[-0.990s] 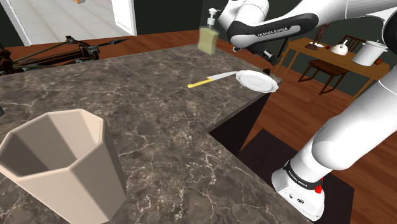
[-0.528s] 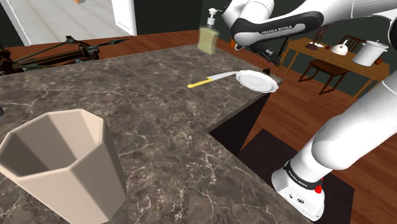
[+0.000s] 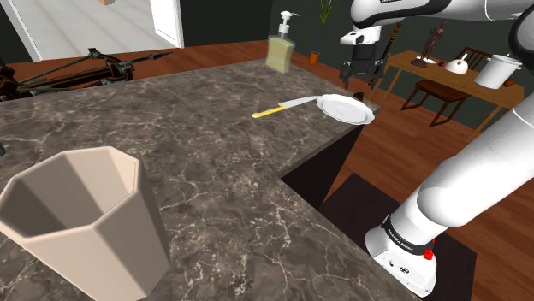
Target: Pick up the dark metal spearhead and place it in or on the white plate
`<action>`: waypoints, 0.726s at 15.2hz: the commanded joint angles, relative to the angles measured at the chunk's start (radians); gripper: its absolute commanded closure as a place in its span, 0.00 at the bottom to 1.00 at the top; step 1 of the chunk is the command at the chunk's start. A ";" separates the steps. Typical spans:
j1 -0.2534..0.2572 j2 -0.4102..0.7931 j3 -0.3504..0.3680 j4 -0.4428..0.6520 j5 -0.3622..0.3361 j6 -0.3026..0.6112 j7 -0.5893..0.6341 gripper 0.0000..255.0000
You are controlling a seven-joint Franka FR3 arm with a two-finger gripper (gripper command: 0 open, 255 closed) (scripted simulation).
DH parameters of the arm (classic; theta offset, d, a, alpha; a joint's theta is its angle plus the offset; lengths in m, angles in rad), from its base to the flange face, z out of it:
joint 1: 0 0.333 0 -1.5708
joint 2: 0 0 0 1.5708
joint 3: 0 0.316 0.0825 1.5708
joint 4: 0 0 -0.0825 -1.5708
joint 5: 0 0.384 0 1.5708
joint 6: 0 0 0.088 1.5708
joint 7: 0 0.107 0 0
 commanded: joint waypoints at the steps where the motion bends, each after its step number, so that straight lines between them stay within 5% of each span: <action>1: -0.005 0.005 -0.015 -0.019 0.030 0.027 -0.069 0.00; 11: -0.009 -0.004 -0.019 -0.088 0.024 0.087 -0.064 0.00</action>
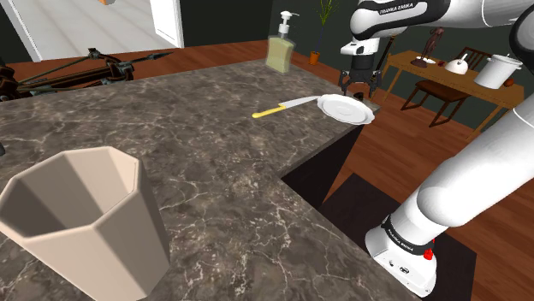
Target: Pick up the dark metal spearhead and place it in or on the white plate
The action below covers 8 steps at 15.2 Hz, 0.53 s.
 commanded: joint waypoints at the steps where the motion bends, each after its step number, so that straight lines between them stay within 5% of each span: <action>1: 0.000 0.000 0.000 0.000 0.000 0.000 0.000 0.00; 2: 0.000 0.000 0.000 0.000 0.000 0.000 0.000 0.00; 3: 0.000 0.000 0.000 0.000 0.000 0.000 0.000 1.00; 8: -0.001 0.001 -0.001 0.000 0.000 0.001 -0.001 1.00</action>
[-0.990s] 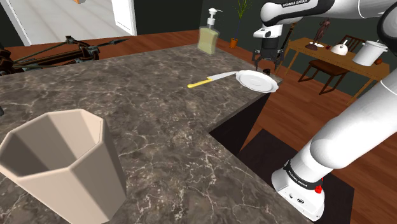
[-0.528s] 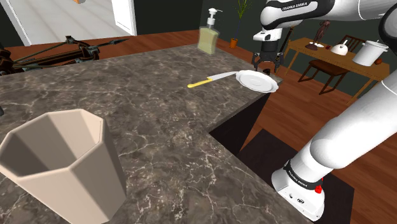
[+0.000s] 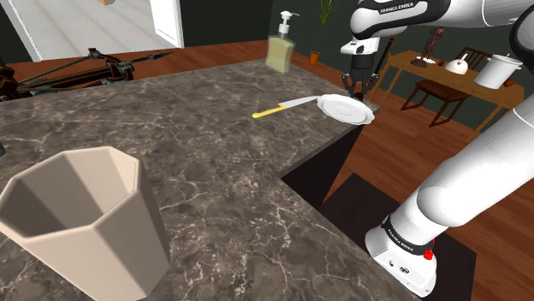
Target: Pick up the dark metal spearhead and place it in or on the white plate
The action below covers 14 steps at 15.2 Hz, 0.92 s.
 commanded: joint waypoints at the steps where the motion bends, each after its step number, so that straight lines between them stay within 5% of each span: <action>1: -0.001 0.002 -0.002 -0.002 -0.001 0.000 0.000 1.00; 14: 0.003 -0.013 0.006 0.116 -0.001 -0.133 -0.012 1.00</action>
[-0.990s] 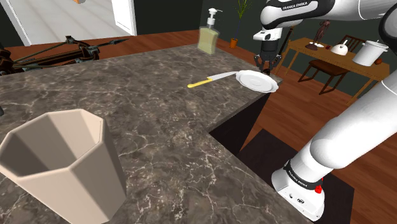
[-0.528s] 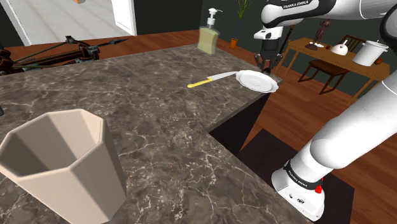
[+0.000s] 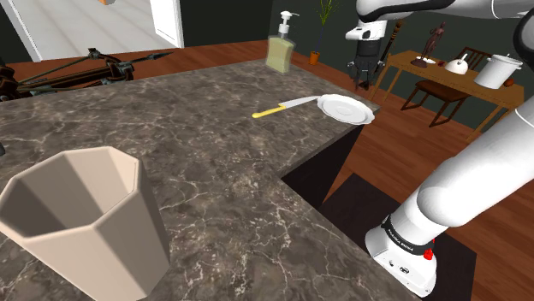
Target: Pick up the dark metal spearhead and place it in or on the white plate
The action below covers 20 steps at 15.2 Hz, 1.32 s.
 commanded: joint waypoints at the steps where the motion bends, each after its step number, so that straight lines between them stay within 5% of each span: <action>1: 0.000 0.000 0.000 0.026 0.000 -0.026 -0.004 1.00; 7: 0.002 0.003 0.003 0.102 0.001 -0.099 -0.015 1.00; 16: 0.092 -0.166 0.149 -0.070 0.047 -0.126 0.229 1.00; 20: 0.091 -0.169 0.147 -0.126 0.046 -0.072 0.233 1.00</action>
